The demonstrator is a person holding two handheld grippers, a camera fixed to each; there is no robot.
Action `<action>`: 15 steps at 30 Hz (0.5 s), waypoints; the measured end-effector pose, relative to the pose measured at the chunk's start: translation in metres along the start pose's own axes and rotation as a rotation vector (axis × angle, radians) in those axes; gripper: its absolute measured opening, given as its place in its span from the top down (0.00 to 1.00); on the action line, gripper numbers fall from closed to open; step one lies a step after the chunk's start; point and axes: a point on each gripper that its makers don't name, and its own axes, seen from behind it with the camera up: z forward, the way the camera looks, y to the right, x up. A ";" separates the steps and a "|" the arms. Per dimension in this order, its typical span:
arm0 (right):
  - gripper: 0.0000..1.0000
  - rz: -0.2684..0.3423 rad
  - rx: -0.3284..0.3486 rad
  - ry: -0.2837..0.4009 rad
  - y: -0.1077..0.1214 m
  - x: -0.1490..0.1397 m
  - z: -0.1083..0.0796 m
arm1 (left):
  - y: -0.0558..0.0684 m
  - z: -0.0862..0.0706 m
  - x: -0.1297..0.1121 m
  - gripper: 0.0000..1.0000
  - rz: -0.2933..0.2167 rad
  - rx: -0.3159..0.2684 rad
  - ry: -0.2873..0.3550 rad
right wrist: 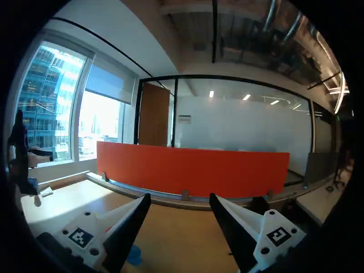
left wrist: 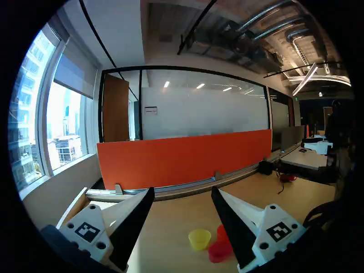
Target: Pour water
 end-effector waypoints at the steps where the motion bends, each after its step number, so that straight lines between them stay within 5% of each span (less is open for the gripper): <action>1: 0.01 0.000 0.004 0.001 0.000 0.000 0.001 | 0.001 0.002 0.000 0.08 0.000 -0.005 0.000; 15: 0.01 -0.016 0.107 0.007 -0.013 0.000 0.012 | 0.024 0.026 0.013 0.08 0.012 -0.120 0.007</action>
